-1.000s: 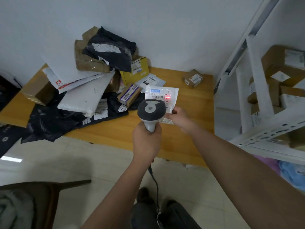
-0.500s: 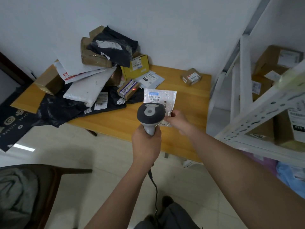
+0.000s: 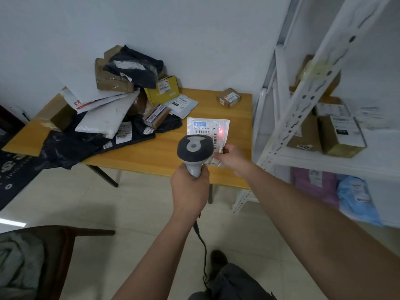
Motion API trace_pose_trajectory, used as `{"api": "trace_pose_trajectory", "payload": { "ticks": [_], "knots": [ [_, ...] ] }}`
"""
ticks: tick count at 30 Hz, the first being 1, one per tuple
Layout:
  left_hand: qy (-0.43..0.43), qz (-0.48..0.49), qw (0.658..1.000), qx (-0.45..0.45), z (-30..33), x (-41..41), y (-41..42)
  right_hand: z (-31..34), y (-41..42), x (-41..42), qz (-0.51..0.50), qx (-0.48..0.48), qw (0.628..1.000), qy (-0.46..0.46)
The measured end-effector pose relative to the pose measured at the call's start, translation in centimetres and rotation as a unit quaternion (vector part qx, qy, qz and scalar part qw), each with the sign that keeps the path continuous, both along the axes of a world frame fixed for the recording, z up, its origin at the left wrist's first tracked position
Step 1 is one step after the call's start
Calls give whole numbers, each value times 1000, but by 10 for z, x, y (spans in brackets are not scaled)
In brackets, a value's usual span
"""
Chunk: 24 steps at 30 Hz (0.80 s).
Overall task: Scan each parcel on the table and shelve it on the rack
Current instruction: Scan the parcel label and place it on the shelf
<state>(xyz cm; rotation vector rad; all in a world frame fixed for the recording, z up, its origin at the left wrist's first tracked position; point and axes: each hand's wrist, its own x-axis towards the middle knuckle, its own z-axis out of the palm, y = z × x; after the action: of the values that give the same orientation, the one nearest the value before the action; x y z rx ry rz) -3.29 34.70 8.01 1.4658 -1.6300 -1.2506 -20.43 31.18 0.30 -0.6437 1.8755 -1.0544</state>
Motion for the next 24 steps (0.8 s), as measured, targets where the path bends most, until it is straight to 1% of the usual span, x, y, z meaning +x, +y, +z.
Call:
{"api": "trace_pose_trajectory", "payload": {
  "ticks": [7, 15, 20, 24],
  "knots": [
    [13, -27, 1000, 6, 5, 11, 49, 11, 55, 6, -27, -20, 999, 8],
    [31, -67, 997, -8, 15, 0, 87, 17, 110, -7, -59, -34, 998, 6],
    [48, -132, 990, 12, 24, -15, 112, 28, 148, -28, -93, -44, 995, 2],
    [82, -178, 980, 35, 33, -43, 134, 38, 189, -65, -162, -51, 985, -3]
  ]
}}
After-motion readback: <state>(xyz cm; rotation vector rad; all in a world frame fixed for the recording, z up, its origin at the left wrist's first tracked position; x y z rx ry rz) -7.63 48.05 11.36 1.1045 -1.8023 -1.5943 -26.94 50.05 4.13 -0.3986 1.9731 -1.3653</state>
